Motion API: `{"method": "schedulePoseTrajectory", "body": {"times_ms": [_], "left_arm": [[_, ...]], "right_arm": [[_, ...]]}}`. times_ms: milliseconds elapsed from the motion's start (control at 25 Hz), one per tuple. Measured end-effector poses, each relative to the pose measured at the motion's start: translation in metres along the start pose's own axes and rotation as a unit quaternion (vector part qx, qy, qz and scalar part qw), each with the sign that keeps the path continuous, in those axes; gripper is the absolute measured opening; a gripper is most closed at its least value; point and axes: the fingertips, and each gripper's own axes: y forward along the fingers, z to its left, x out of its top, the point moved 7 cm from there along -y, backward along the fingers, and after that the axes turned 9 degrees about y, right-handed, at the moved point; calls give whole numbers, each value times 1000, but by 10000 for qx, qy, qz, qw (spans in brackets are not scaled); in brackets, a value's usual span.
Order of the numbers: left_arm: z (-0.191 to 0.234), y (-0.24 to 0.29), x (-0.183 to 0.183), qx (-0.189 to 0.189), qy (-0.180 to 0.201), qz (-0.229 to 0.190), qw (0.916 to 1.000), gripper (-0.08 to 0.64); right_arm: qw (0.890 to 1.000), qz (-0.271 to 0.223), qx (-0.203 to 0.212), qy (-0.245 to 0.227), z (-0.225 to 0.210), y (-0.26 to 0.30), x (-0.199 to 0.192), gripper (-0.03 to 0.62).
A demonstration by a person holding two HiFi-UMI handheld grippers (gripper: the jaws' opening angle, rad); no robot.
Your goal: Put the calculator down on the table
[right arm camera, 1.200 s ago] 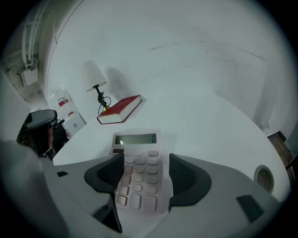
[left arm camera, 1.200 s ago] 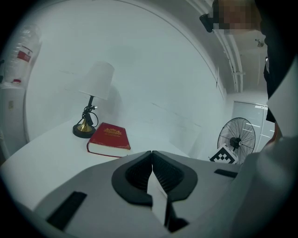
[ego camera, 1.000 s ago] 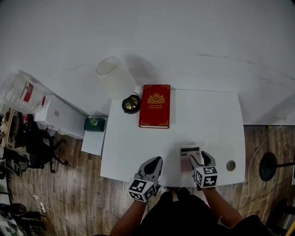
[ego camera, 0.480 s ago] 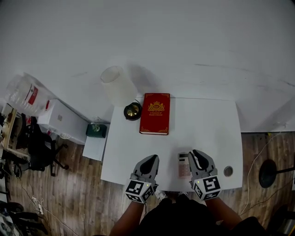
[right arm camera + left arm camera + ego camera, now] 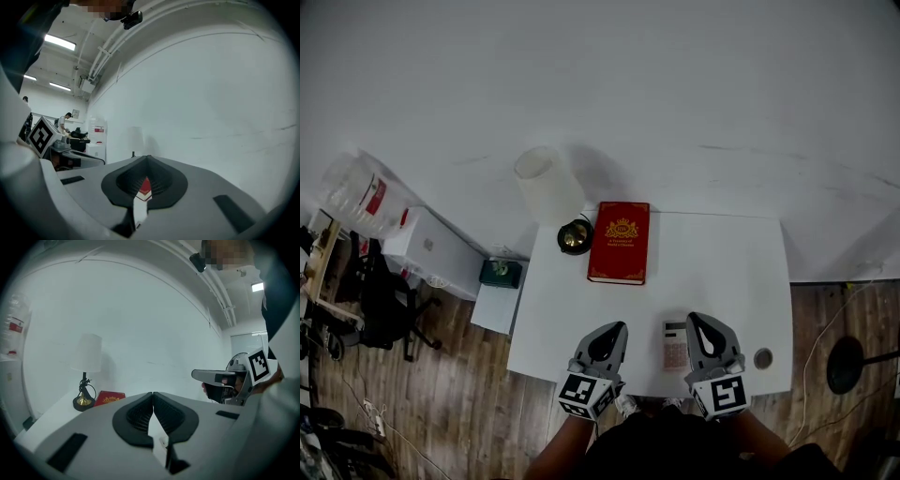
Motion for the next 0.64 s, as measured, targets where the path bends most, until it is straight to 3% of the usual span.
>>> {"method": "schedulePoseTrajectory", "body": {"times_ms": [360, 640], "left_arm": [[-4, 5, 10, -5, 239, -30, 9997, 20], [-8, 8, 16, -24, 301, -39, 9995, 20]], "right_arm": [[9996, -225, 48, -134, 0, 0, 28, 17], [9989, -104, 15, 457, -8, 2, 25, 18]]}}
